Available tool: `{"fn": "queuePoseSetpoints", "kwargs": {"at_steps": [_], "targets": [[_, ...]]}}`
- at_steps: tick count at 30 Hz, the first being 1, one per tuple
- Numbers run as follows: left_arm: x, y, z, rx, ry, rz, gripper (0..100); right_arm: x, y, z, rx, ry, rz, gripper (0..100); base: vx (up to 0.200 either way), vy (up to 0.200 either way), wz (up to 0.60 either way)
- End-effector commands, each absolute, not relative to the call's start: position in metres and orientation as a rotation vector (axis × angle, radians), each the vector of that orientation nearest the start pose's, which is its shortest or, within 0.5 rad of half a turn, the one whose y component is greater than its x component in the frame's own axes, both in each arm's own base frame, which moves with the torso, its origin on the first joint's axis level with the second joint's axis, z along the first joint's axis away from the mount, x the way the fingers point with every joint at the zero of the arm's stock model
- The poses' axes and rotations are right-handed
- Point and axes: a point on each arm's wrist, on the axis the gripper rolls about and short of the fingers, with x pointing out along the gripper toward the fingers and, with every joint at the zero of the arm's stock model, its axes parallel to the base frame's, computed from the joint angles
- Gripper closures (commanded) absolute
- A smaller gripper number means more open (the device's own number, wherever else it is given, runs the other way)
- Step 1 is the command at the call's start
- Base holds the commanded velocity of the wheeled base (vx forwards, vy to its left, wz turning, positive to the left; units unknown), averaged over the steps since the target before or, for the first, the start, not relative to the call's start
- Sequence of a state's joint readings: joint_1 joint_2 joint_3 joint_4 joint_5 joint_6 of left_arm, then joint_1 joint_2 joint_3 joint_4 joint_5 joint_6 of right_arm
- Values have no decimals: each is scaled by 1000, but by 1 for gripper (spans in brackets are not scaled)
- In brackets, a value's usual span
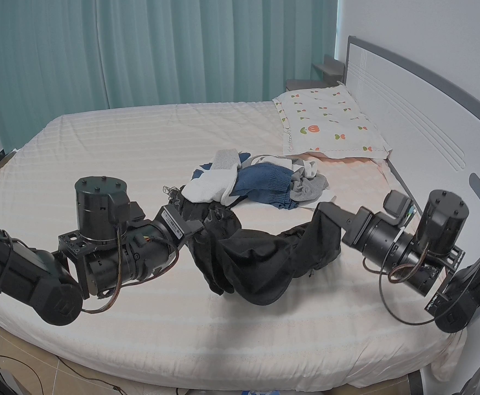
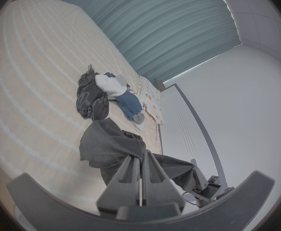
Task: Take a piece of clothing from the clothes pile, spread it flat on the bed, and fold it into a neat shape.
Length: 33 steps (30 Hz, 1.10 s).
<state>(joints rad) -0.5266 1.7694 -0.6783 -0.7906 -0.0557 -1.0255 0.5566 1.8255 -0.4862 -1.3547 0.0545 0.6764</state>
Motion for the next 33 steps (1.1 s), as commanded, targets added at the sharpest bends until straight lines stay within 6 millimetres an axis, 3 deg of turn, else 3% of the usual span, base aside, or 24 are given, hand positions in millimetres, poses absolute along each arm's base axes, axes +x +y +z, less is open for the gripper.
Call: {"fn": "queuePoseSetpoints", "kwargs": {"at_steps": [1,13,25,33], "targets": [[256,-150,133,-931,600,-361,100,246,165,108,629,293,585,100,-200,0,0],[253,-150,132,-950,611,-351,100,244,160,106,648,305,567,100,0,0,0],[247,-146,128,-944,628,-341,100,242,161,111,652,281,560,100,0,200,0],[239,-141,139,-954,600,-356,100,240,162,117,652,251,542,100,0,200,0]]}}
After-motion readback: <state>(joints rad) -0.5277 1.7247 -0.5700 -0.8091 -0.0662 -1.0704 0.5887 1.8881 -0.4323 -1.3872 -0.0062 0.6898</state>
